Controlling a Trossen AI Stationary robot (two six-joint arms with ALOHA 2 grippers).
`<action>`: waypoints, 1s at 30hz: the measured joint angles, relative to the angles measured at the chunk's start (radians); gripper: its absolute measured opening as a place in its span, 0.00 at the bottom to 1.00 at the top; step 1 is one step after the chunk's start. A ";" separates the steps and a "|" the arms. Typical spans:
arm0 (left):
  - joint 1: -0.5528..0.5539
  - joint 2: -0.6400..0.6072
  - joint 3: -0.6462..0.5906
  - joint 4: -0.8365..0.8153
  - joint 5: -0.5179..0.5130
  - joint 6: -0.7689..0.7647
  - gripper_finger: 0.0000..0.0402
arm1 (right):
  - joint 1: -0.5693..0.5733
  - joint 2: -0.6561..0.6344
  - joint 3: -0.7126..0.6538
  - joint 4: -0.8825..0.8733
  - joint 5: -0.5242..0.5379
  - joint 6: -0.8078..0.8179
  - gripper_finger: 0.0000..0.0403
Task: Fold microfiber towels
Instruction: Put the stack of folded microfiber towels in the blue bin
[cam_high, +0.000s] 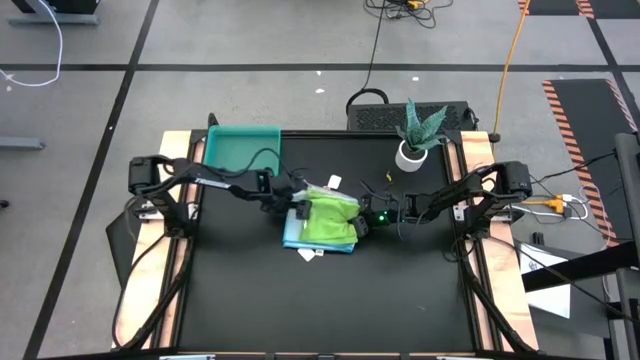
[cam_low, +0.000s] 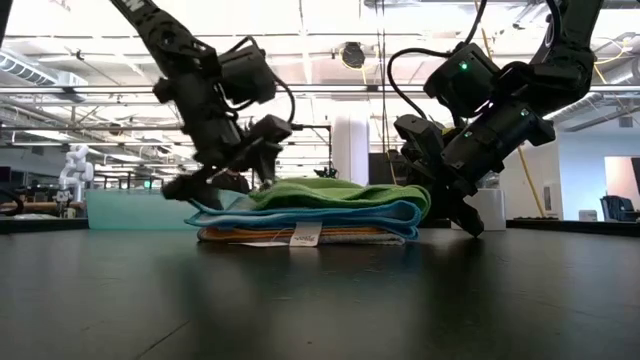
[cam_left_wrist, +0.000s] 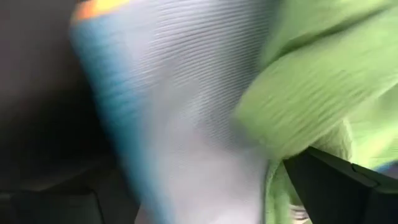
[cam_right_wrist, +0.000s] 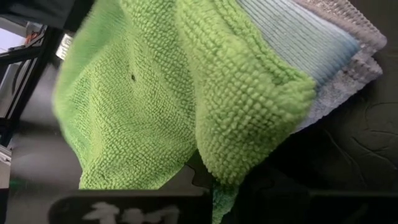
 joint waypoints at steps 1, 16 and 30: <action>0.000 0.010 0.000 0.042 0.010 0.000 0.90 | 0.000 0.000 0.000 0.001 -0.002 0.000 0.04; -0.018 0.020 0.005 -0.058 -0.006 0.074 0.75 | 0.000 0.000 0.000 0.001 -0.002 0.002 0.04; -0.035 0.018 0.001 -0.052 0.074 0.144 0.70 | 0.000 0.000 0.000 0.001 -0.003 0.005 0.04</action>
